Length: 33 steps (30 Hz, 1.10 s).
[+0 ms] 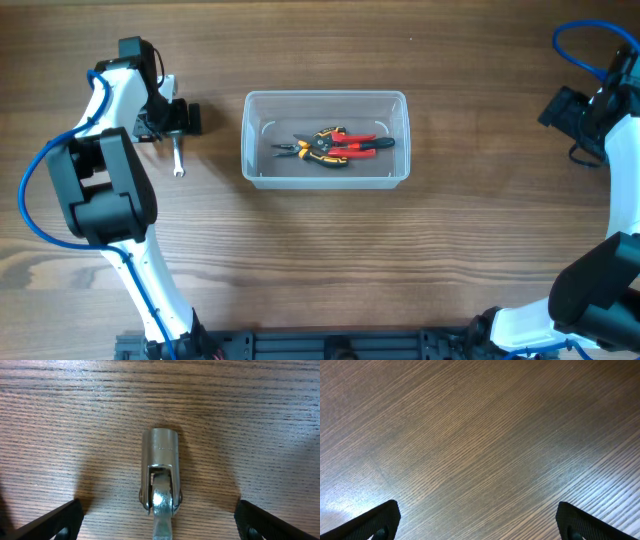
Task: Pack container
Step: 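Lower the left gripper and close it on the wrench, then lift the wrench and carry it over the container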
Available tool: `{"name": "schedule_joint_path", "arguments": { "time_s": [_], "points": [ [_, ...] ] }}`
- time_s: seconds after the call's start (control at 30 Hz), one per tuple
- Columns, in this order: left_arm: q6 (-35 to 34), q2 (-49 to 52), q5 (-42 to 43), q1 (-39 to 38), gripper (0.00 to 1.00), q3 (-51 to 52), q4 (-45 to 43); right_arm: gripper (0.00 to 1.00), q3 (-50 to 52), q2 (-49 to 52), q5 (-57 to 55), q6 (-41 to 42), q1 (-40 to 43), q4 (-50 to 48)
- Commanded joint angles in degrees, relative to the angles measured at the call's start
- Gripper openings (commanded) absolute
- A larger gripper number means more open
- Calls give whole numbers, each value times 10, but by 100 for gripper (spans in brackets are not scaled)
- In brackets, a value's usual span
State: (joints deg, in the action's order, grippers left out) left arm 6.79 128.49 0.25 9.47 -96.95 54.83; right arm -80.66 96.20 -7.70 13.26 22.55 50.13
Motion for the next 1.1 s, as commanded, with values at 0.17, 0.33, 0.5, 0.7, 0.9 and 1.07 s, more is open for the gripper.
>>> {"name": "schedule_joint_path", "arguments": {
  "time_s": [0.17, 0.33, 0.5, 0.7, 0.9, 1.07],
  "points": [
    [-2, 20, 29, 1, 59, -5, 0, 100, 3, 0, 1, 6, -2, 0],
    [-2, 20, 23, 2, 38, -5, 0, 100, 3, 0, 1, 7, -2, 0],
    [-2, 20, 12, 2, 27, -5, 0, 100, 3, 0, 1, 7, -2, 0],
    [-2, 20, 12, 2, 20, -5, 0, 100, 3, 0, 1, 7, -2, 0],
    [-2, 20, 11, 2, 13, -5, 0, 100, 3, 0, 1, 7, -2, 0],
    [-2, 20, 0, 2, 6, -5, 0, 100, 3, 0, 1, 7, -2, 0]
  ]
}}
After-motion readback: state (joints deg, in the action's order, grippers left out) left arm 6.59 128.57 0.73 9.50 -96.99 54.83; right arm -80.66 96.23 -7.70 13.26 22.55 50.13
